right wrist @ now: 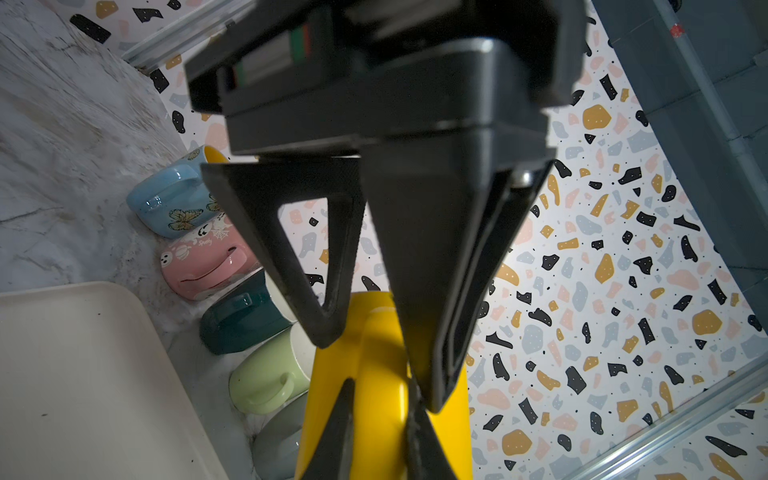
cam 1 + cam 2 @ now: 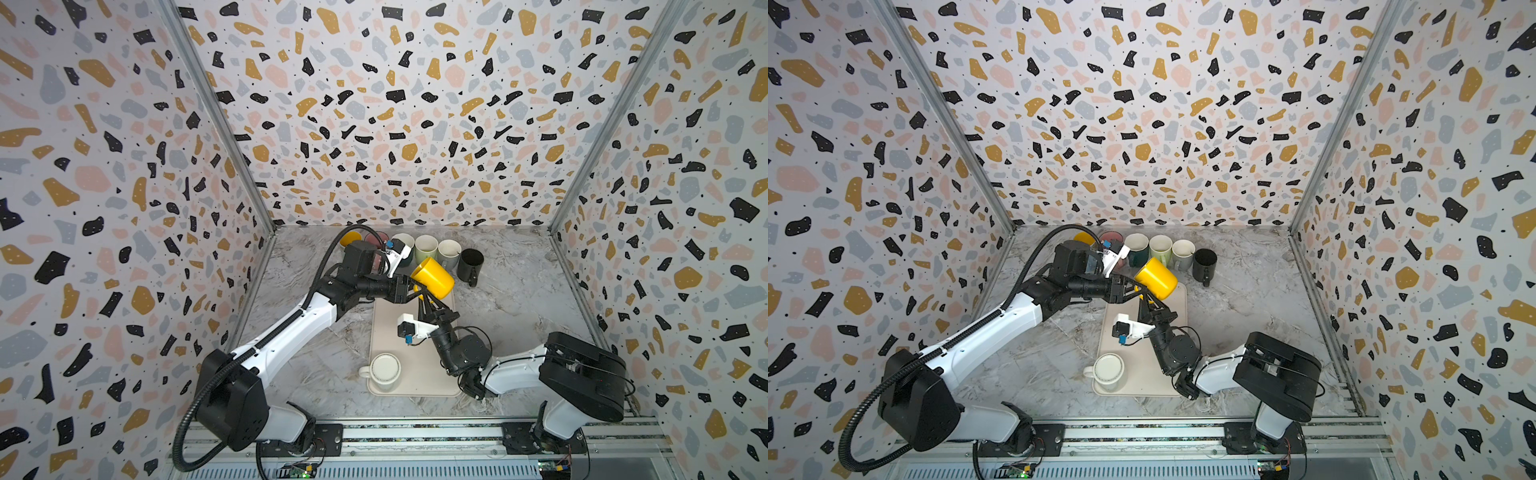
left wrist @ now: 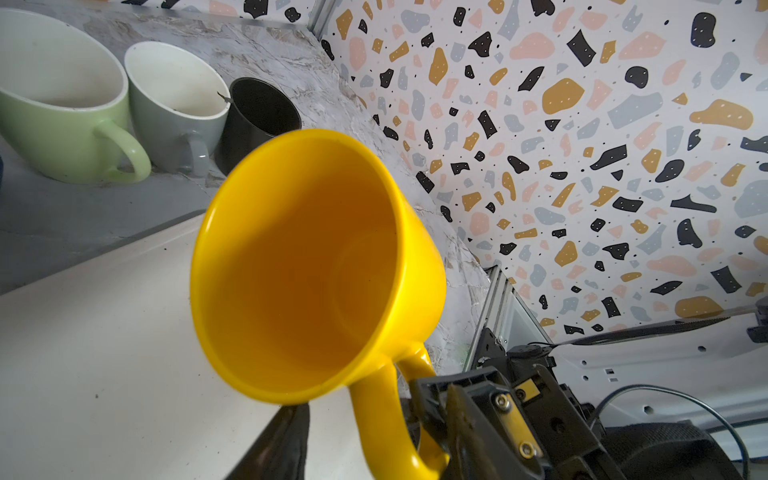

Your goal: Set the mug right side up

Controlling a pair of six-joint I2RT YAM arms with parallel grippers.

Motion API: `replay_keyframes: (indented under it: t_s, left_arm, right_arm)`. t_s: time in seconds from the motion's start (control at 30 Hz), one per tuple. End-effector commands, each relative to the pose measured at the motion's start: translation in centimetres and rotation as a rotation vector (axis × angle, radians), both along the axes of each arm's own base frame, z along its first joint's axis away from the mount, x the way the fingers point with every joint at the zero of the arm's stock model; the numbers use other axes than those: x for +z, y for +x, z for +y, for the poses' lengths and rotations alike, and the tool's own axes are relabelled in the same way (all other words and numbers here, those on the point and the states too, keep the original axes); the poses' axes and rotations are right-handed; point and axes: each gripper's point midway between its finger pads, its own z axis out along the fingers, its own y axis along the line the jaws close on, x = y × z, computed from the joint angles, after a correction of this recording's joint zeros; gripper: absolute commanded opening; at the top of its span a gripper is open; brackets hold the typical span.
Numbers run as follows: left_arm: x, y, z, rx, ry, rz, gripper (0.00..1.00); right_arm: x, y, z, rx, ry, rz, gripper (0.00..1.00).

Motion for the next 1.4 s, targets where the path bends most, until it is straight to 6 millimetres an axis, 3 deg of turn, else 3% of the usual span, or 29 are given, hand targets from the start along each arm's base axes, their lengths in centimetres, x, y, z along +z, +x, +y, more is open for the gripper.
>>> replay_keyframes:
  t_s: [0.0, 0.53, 0.83, 1.37]
  left_arm:
    - [-0.2, -0.1, -0.5, -0.020, -0.020, -0.005, 0.49]
    - [-2.4, -1.5, -0.9, -0.063, -0.011, 0.053, 0.00]
    - [-2.0, -0.4, 0.0, 0.023, 0.023, 0.005, 0.00]
    - [-2.4, 1.2, 1.1, 0.119, 0.054, -0.011, 0.00]
  right_arm:
    - [9.5, -2.9, -1.9, 0.070, 0.348, -0.220, 0.00]
    - [10.1, -3.4, -1.5, 0.089, 0.338, -0.247, 0.00]
    - [9.6, -3.1, -2.3, 0.054, 0.342, -0.222, 0.00]
    - [8.3, -2.5, -3.9, -0.010, 0.358, -0.164, 0.29]
